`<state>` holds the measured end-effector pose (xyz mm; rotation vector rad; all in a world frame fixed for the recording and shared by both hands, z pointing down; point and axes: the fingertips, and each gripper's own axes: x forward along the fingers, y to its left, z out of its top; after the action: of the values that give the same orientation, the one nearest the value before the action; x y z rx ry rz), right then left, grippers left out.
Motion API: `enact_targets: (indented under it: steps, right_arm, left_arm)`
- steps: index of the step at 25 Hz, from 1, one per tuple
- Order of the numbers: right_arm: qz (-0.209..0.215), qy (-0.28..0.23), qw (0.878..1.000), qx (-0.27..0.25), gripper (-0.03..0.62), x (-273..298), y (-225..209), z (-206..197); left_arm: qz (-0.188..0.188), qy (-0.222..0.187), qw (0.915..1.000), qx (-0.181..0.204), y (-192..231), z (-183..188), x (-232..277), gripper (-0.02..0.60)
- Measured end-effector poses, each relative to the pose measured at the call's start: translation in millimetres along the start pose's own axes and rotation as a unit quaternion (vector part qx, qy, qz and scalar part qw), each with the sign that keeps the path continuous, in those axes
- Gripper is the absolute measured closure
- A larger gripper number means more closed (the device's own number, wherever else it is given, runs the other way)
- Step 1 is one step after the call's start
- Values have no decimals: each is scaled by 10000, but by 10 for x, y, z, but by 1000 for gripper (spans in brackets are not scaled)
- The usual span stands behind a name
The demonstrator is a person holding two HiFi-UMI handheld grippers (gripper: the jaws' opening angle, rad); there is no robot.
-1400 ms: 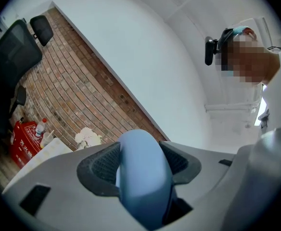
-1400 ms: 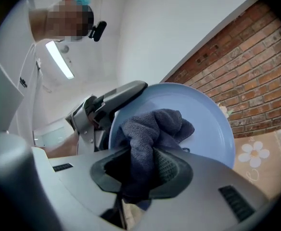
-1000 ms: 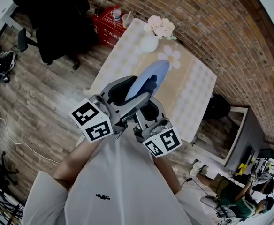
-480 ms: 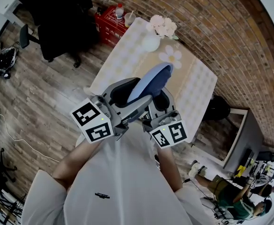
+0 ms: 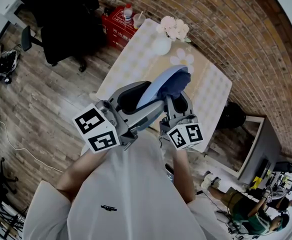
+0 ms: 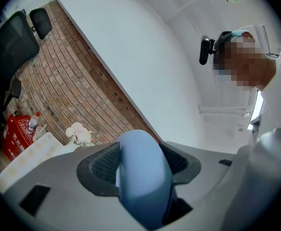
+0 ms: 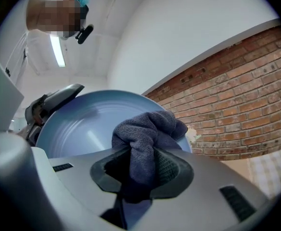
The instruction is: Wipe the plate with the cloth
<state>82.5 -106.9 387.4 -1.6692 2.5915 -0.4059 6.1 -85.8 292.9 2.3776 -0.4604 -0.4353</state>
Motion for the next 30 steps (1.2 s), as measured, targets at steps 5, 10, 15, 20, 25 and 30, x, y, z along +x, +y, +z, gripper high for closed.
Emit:
enact_targets:
  steps: [5,10,15,20,25,30]
  right_arm:
    - [-113,330,9994,88,480,-30,-50,-241]
    - [-29,613,9981,109,480,-73,68,-446]
    - [130,812,9966,86,480,-118,256,-567]
    - [516,928,9942,-177,480,-177,570,-603]
    - [763,864,9928,-312,480,-210,830,-482]
    - [853,504,9939,-486,480,-198,959,-162]
  left_arm:
    - [-15,-79,10000,11,31,83,1,331]
    - [14,-155,9999,14,69,144,-37,331]
    - [57,-202,9998,38,94,171,-70,331]
    - [107,-215,9997,83,107,167,-91,331]
    - [90,-158,9998,93,113,127,-80,331]
    - [10,-103,9999,82,52,64,-75,331]
